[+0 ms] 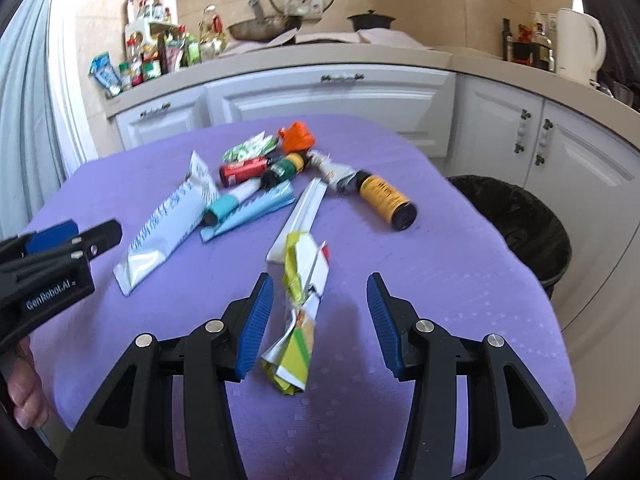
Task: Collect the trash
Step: 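Grasp the white tube with the left tool while the right tool grasps the yellow-green wrapper, then carry both items over the bin and open both tools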
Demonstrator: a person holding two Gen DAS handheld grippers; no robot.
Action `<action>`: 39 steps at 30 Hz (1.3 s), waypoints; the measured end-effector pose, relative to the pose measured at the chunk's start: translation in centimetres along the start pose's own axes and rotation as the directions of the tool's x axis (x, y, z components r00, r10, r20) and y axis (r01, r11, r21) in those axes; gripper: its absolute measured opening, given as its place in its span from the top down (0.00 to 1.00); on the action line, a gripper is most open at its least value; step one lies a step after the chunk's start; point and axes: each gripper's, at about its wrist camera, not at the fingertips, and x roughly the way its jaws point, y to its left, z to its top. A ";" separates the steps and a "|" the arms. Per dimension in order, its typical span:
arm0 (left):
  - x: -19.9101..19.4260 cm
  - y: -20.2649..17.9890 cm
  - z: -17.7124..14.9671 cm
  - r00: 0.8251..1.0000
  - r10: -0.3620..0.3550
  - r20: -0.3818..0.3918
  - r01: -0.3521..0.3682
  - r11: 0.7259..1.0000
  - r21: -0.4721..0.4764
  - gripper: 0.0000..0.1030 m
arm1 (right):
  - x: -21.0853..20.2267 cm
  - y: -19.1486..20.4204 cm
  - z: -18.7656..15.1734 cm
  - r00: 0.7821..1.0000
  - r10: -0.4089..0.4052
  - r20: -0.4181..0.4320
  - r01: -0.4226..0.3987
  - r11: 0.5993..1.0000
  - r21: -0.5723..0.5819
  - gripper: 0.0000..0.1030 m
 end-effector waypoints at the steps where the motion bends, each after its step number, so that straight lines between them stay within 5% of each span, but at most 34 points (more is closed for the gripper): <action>1: 0.1 -0.1 0.0 1.000 -0.005 -0.001 0.005 1.000 0.003 0.38 | 0.2 0.0 -0.1 1.000 0.004 -0.007 -0.004 1.000 -0.001 0.55; 6: 0.8 -1.1 0.0 1.000 -0.025 -0.004 0.025 0.999 0.038 0.36 | 0.6 -0.3 -0.3 0.999 0.011 -0.030 -0.011 1.000 -0.004 0.82; 16: 2.4 -2.0 0.5 0.999 -0.026 -0.037 0.028 0.998 0.060 0.37 | 0.2 -2.1 0.1 1.000 -0.023 0.002 0.023 1.000 0.020 0.83; 22: 2.9 -2.6 0.2 0.996 -0.058 -0.068 0.064 0.994 0.093 0.70 | 0.0 -3.6 0.8 0.999 -0.041 0.021 0.040 0.998 0.052 0.83; 27: 2.7 -2.8 -0.1 0.995 -0.077 -0.061 0.084 0.990 0.115 0.81 | -0.1 -4.2 0.9 0.998 -0.051 0.026 0.049 0.996 0.071 0.83; 39: 0.0 -2.3 1.1 0.993 -0.115 -0.004 0.115 0.991 0.071 0.85 | -1.0 -5.0 1.7 0.995 -0.074 0.067 0.069 0.995 0.076 0.83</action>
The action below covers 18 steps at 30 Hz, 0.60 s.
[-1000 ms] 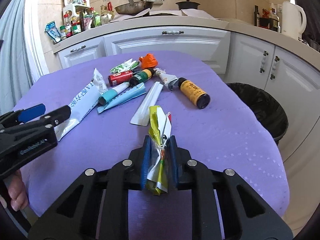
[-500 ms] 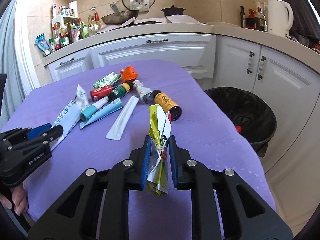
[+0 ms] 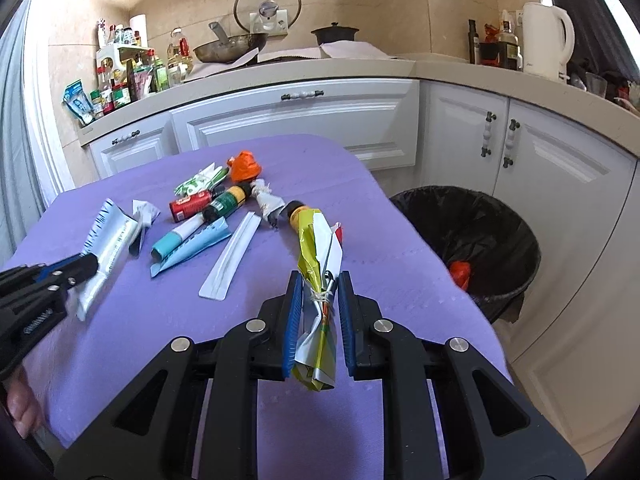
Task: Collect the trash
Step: 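Carry both items over the bin and open both tools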
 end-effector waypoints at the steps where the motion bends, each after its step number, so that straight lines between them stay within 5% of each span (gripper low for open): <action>1: -0.3 -0.1 0.2 1.000 -0.006 0.007 0.006 1.000 -0.005 0.85 | -0.1 -0.2 0.2 1.000 -0.005 0.006 0.005 1.000 0.001 0.83; 18: 0.6 -7.5 6.1 0.987 -0.120 0.109 0.117 0.993 0.032 0.85 | -0.1 -6.4 4.8 0.988 -0.120 0.100 0.117 0.992 0.037 0.83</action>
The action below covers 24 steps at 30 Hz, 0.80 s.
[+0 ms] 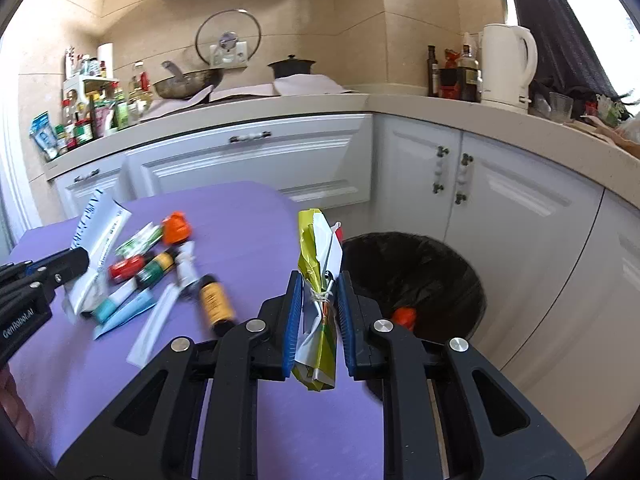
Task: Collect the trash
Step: 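Carry both items over the bin and open both tools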
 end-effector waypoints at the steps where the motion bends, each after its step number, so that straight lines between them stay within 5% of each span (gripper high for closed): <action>1: 0.4 -0.6 0.4 1.000 -0.011 0.000 0.011 1.000 0.003 0.85 | 0.2 -0.5 0.3 1.000 -0.005 0.002 0.005 1.000 0.004 0.83; 24: 11.1 -11.3 5.7 0.997 -0.055 -0.060 0.059 0.995 0.077 0.85 | 8.4 -9.7 4.0 0.995 -0.099 -0.008 0.099 0.992 0.072 0.83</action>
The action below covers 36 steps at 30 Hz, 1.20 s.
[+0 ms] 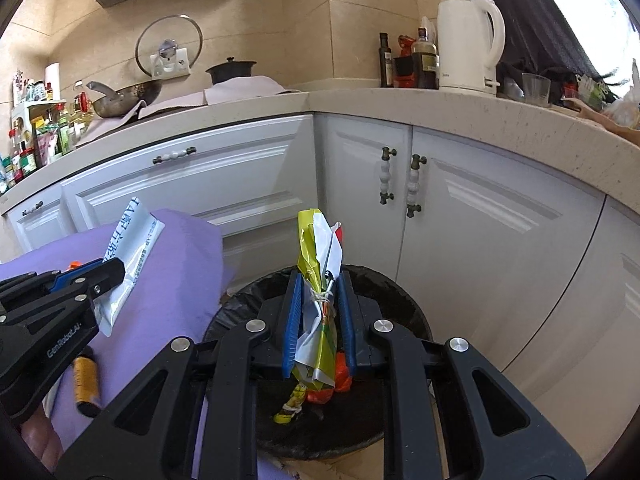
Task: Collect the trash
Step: 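Carry both items over the bin and open both tools, then grasp the amber bottle with the right tool while the left tool grasps the white tube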
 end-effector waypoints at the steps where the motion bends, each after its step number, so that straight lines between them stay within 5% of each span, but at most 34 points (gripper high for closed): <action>1: 0.3 -0.2 0.1 1.000 0.000 -0.003 0.000 1.000 0.003 0.85 | 0.3 -0.2 0.0 1.000 0.000 -0.003 0.000 1.000 0.002 0.83; 14: 4.6 -3.0 0.7 0.998 0.000 -0.068 0.003 0.999 0.051 0.84 | 4.0 -2.3 -0.4 0.999 -0.026 -0.033 0.027 0.999 0.031 0.82; 20: 5.9 -3.3 0.7 0.996 0.004 -0.093 -0.001 1.000 0.030 0.65 | 5.4 -3.2 -0.7 0.998 -0.040 -0.037 0.042 0.998 0.044 0.63; 36: 1.6 -0.3 0.8 0.999 0.016 -0.038 -0.017 0.999 -0.031 0.48 | 2.5 -1.6 -0.3 1.000 -0.003 -0.030 0.005 0.999 0.052 0.63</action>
